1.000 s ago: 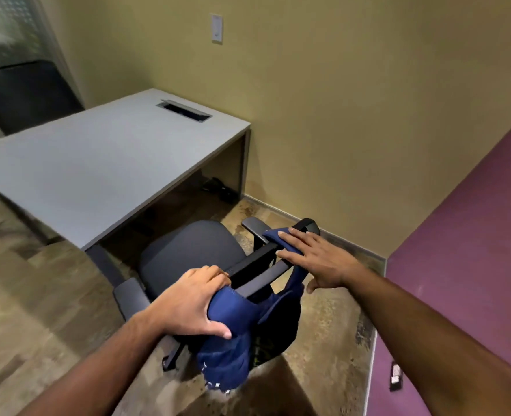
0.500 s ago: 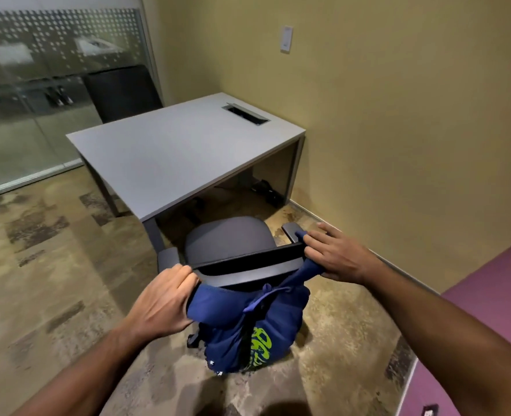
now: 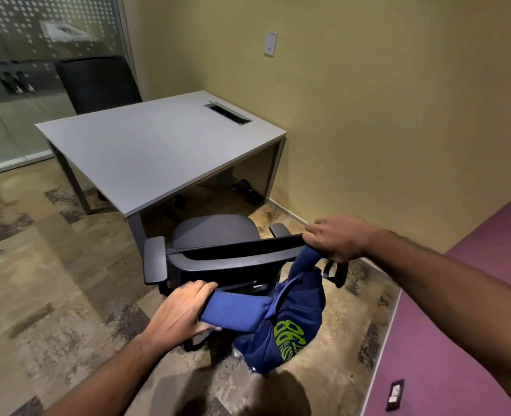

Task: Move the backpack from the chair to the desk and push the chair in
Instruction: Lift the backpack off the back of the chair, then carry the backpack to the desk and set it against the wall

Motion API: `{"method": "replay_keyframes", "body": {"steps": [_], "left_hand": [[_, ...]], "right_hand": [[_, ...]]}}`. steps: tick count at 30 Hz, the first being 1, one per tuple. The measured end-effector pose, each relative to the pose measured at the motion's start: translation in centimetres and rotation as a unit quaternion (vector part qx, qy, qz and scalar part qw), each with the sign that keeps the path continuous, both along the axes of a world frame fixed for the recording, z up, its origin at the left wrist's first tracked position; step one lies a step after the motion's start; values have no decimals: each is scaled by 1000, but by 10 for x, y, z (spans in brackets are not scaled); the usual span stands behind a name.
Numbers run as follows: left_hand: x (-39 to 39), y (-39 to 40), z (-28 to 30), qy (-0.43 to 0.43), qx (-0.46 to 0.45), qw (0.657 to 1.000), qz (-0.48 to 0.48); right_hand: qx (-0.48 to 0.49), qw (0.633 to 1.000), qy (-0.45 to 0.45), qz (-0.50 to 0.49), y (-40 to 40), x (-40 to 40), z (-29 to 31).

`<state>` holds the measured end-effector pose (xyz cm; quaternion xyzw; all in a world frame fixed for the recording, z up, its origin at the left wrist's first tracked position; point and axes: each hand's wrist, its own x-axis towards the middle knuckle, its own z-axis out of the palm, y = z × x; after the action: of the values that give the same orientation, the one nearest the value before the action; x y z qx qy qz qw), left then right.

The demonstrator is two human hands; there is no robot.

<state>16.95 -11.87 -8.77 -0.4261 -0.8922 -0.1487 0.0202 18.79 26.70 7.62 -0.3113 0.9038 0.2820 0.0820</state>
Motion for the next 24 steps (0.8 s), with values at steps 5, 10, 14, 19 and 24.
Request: {"method": "replay_keyframes", "body": {"steps": [5, 10, 14, 19, 24], "left_hand": [[27, 24, -23, -60, -62, 996, 14], [54, 78, -32, -200, -65, 977, -26], [54, 107, -24, -175, -48, 983, 5], [42, 123, -16, -125, -2, 992, -26], [40, 128, 0, -104, -17, 991, -77]], "right_hand": [[-12, 996, -40, -82, -11, 18, 16], [-44, 990, -62, -121, -22, 42, 18], [-78, 982, -71, -160, -21, 69, 20], [-142, 966, -44, -209, -12, 108, 14], [-217, 943, -17, -253, 6, 143, -3]]}}
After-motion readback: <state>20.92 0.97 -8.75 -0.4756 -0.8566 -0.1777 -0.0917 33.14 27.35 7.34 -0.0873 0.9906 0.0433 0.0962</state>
